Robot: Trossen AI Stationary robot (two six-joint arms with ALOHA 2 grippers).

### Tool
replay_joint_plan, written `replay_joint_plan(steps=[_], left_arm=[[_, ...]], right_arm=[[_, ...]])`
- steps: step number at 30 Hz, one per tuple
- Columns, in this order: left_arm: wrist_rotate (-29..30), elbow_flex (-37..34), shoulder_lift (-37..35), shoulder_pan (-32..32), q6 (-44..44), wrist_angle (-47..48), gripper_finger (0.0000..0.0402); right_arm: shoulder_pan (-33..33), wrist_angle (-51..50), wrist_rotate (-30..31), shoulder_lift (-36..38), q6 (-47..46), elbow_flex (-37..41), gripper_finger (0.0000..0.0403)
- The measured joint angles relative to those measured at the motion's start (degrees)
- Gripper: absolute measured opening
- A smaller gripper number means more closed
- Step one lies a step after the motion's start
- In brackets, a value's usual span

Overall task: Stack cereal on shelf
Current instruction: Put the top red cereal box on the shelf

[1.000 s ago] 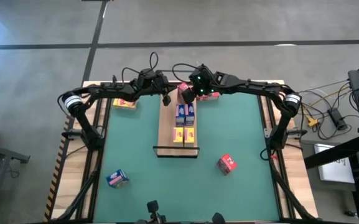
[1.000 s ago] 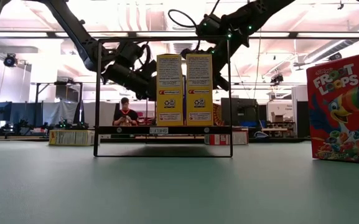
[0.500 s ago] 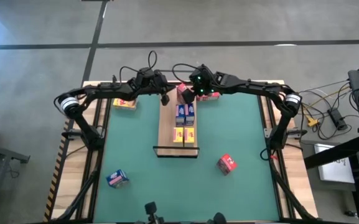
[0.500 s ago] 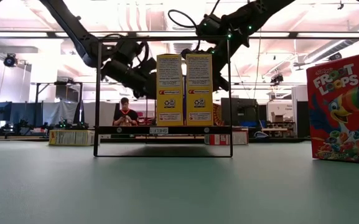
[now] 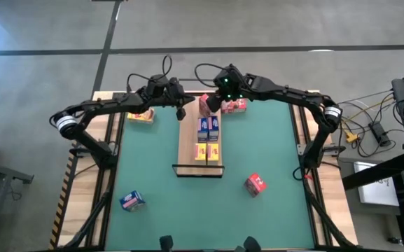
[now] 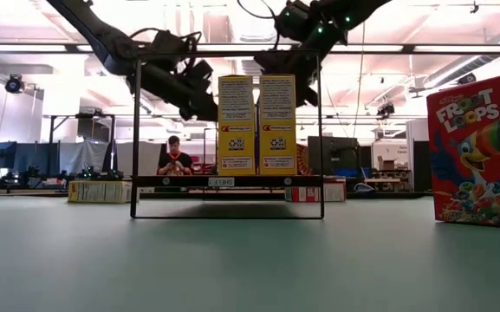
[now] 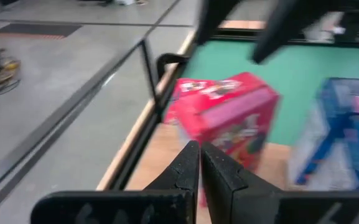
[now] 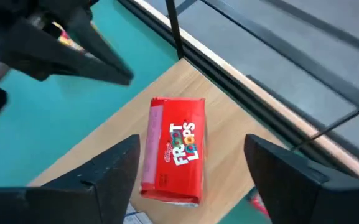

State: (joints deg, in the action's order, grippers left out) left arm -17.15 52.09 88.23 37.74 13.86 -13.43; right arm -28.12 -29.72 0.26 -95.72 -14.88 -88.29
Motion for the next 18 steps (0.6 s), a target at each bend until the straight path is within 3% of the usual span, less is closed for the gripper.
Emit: replay_joint_plan(steps=[4,9,15,18], left_arm=[[-3.5,-0.3,-1.1,-0.9,1.1,2.0,0.0],[-8.5,-0.5,-0.1,-1.4,3.0,2.8,0.0],[-8.2,-0.5,1.9,-1.4,3.4,2.1,0.0],[-6.3,-0.5,2.7,-1.4,3.4,0.6,0.0]], right_arm=[[-0.3,-2.5,0.0,0.0,4.3,-2.3,0.0225],[-0.5,-5.9,0.0,0.0,9.9,-3.7,0.0135],[-1.2,-8.2,1.5,0.0,13.8,-2.9,0.0026],[-1.5,-8.0,1.4,0.0,14.8,-2.1,0.0014]])
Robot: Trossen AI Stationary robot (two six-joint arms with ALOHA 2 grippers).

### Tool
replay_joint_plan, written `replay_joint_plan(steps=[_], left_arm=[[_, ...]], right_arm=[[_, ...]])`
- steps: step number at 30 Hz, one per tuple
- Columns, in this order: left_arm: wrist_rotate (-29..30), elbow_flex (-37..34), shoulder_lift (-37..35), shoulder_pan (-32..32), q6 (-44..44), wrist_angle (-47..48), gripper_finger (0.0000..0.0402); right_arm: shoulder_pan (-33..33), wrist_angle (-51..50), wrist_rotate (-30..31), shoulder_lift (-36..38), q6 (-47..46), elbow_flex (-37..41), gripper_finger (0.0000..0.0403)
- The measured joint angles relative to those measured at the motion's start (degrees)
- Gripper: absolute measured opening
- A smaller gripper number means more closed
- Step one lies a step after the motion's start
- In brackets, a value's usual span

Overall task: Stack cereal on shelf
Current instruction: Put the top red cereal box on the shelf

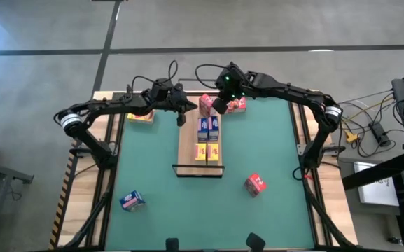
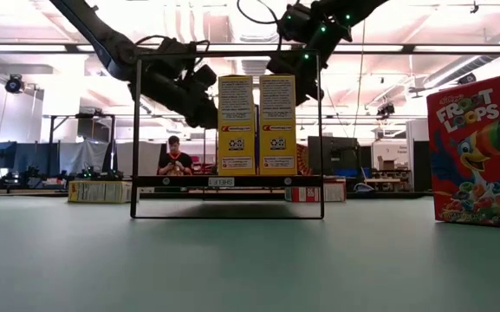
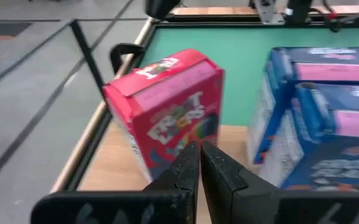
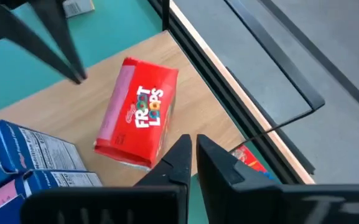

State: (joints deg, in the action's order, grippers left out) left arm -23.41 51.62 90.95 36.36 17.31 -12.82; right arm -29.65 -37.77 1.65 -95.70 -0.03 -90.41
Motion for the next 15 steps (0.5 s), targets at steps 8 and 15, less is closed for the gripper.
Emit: replay_joint_plan(steps=[8,15], left_arm=[[1.5,0.0,2.3,0.0,0.0,-5.4,0.0],[7.3,0.0,3.6,0.0,0.2,-7.5,0.0]], right_arm=[[-0.5,2.6,-0.1,0.0,1.5,4.3,0.0013],[-0.4,7.1,-0.3,0.0,2.2,7.8,0.0013]])
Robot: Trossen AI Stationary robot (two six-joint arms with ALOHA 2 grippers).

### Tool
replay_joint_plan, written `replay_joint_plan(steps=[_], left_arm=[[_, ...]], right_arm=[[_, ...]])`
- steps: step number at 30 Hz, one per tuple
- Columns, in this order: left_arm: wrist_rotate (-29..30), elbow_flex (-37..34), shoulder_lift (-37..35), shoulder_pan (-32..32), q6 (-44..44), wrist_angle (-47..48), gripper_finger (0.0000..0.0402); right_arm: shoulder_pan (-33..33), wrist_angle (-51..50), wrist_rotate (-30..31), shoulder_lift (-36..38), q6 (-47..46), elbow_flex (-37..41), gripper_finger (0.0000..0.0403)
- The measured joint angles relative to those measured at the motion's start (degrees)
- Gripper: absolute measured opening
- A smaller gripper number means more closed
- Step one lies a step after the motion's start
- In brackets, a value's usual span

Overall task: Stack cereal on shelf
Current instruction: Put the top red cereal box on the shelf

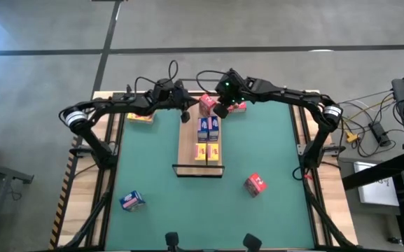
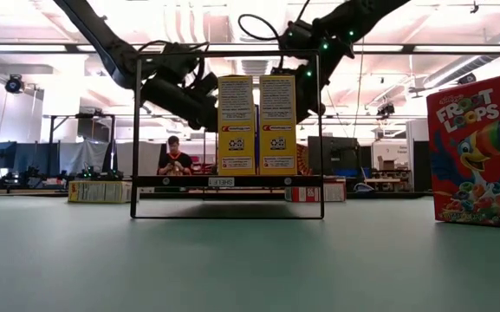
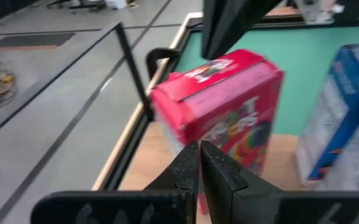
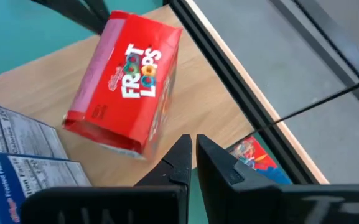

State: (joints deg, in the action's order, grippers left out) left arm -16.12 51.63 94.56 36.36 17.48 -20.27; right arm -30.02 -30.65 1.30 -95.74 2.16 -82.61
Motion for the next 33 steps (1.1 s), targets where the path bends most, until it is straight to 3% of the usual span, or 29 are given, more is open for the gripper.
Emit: replay_joint_plan(steps=[10,33], left_arm=[[0.6,0.0,2.3,0.0,0.0,-2.8,0.0],[0.6,0.9,2.8,0.0,-0.4,-3.1,0.0]], right_arm=[[1.5,-0.1,-3.3,0.0,-0.7,0.4,0.0013],[4.3,-3.8,-2.7,0.0,-0.5,0.4,0.0013]])
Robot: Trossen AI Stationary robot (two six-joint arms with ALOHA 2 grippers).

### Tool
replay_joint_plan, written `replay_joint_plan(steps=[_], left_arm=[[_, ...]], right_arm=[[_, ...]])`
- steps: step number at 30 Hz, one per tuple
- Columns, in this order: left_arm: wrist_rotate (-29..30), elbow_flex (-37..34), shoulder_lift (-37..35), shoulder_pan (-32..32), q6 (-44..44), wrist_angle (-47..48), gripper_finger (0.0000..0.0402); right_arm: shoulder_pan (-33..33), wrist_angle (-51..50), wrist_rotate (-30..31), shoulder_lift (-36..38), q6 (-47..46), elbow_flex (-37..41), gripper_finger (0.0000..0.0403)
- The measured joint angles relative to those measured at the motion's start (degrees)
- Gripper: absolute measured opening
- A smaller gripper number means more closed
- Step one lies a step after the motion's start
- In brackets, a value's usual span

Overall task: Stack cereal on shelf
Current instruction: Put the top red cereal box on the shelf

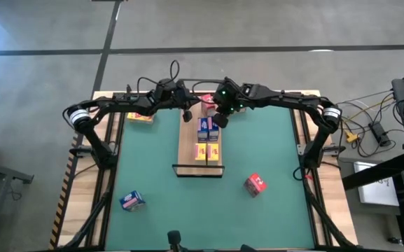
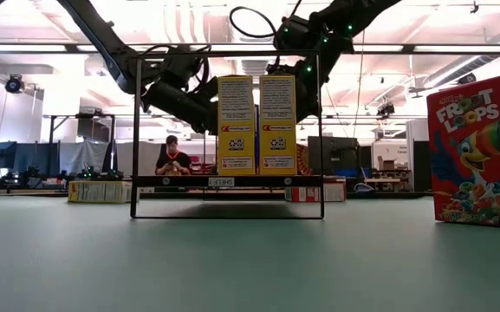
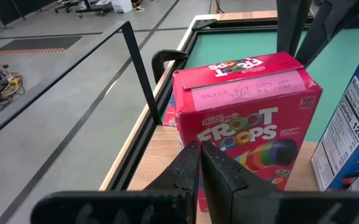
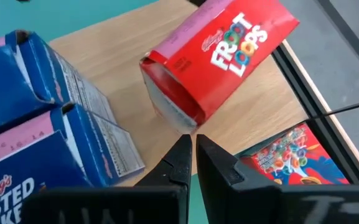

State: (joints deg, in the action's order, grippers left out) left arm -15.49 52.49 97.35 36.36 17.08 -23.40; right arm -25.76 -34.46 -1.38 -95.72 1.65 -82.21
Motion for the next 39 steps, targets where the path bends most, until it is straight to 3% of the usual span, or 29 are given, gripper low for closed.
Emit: replay_joint_plan(steps=[4,16,22,27,30,39], left_arm=[[0.0,0.0,-0.1,0.1,0.0,1.8,0.0],[0.0,0.0,-1.2,0.4,0.4,5.1,0.0],[0.0,0.0,-1.3,0.4,0.0,6.0,0.0],[0.0,0.0,-1.3,0.4,0.0,6.3,0.0],[0.0,0.0,-1.3,0.4,0.0,6.5,0.0],[0.0,0.0,-1.3,0.4,0.0,6.5,0.0]], right_arm=[[0.0,-1.2,0.5,0.1,0.1,0.0,0.0013],[-0.1,-2.0,12.0,2.2,2.3,-2.1,0.0013],[-0.1,7.0,11.1,2.1,5.9,-4.0,0.0013],[-0.4,14.3,5.6,2.0,7.2,-2.9,0.0013],[-0.4,16.3,2.5,2.0,6.6,-2.2,0.0013],[-0.4,18.3,2.4,1.9,4.3,2.0,0.0013]])
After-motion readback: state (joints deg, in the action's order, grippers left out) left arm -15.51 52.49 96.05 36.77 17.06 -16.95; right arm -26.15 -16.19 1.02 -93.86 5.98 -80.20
